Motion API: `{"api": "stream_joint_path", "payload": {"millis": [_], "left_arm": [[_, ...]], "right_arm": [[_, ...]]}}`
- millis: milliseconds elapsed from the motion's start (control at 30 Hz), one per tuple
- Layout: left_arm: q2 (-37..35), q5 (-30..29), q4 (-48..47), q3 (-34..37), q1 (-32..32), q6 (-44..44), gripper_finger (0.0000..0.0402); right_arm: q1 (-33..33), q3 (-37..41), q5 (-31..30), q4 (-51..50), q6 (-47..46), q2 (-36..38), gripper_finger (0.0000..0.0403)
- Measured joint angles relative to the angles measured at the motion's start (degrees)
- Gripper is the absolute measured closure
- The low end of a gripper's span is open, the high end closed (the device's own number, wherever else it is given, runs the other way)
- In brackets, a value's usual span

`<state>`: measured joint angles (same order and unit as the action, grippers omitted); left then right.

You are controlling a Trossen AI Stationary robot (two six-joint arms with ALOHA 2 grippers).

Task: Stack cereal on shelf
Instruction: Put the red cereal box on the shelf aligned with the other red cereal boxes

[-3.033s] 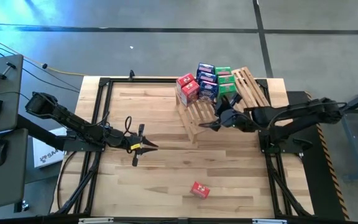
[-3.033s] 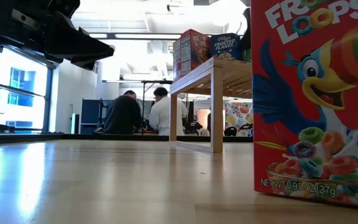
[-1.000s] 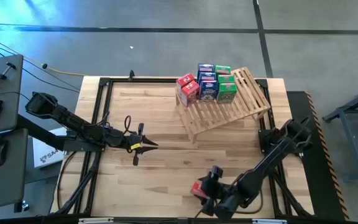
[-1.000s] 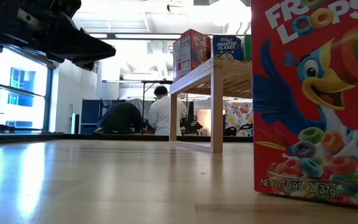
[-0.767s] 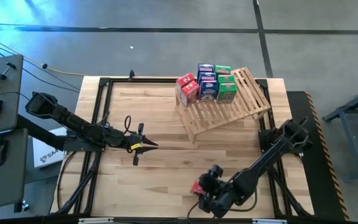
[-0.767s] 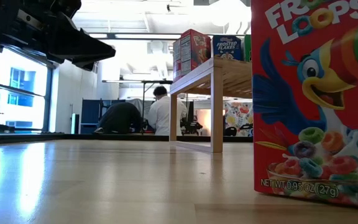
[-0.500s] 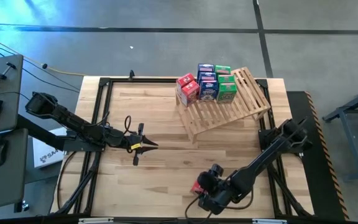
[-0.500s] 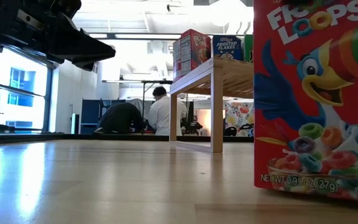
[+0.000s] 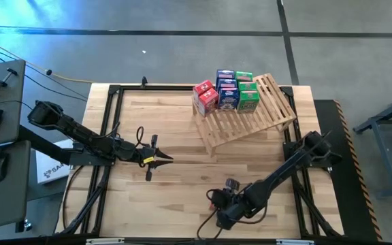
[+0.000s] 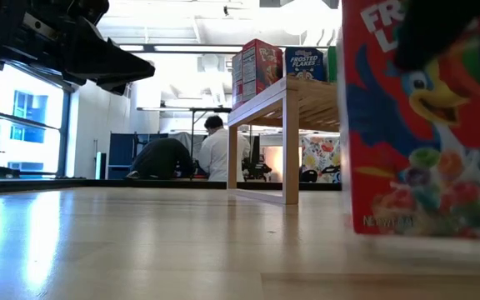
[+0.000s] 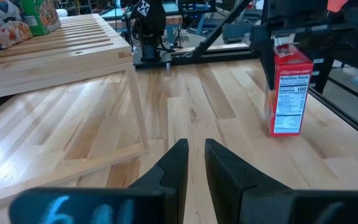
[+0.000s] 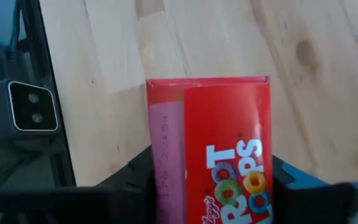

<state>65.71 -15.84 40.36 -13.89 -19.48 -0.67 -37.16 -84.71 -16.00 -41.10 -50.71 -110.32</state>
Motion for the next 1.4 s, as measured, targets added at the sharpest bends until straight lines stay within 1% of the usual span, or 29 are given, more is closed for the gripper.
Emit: {"api": "stream_joint_path", "payload": {"millis": [67, 167, 233, 367, 533, 700, 800, 967, 1167, 1300, 1400], "left_arm": [[0.00, 0.00, 0.00, 0.00, 0.00, -0.06, 0.0358], [0.00, 0.01, -0.07, 0.00, 0.01, -0.08, 0.0358], [0.00, 0.00, -0.17, 0.00, 0.00, -0.46, 0.0358], [0.00, 0.02, -0.17, 0.00, 0.01, -0.48, 0.0358], [0.00, 0.14, -0.18, 0.00, 0.02, -0.48, 0.0358], [0.00, 0.24, -0.20, 0.00, 0.02, -0.66, 0.0358], [0.00, 0.24, -0.21, 0.00, 0.00, -0.66, 0.0358], [0.00, 0.24, -0.22, 0.00, 0.01, -0.66, 0.0358], [0.00, 0.24, -0.26, 0.00, 0.01, -0.66, 0.0358], [0.00, 0.24, -0.28, 0.00, 0.01, -0.63, 0.0358], [0.00, 0.24, -0.28, 0.00, 0.02, -0.64, 0.0358]], "right_arm": [[0.63, -2.00, 0.11, -2.10, 2.89, 0.00, 0.0262], [1.58, -6.61, 0.10, -7.01, 7.87, 0.00, 0.0265], [2.31, -10.67, -0.12, -10.58, 12.16, 0.00, 0.0265], [4.62, -20.45, -0.77, -18.23, 23.84, 0.00, 0.0265], [9.80, -32.31, -2.96, -30.02, 39.08, 0.02, 0.0265], [16.97, -39.83, -3.24, -37.68, 52.70, 0.02, 0.0265], [21.57, -42.06, -3.38, -40.16, 58.65, 0.02, 0.0265], [28.39, -42.31, -3.24, -41.81, 65.66, 0.02, 0.0265], [34.32, -41.91, -2.81, -42.44, 68.17, 0.00, 0.0265], [36.24, -41.90, -0.86, -42.03, 69.60, 0.00, 0.0265], [37.09, -41.90, -0.88, -41.96, 70.30, 0.01, 0.0265]]}}
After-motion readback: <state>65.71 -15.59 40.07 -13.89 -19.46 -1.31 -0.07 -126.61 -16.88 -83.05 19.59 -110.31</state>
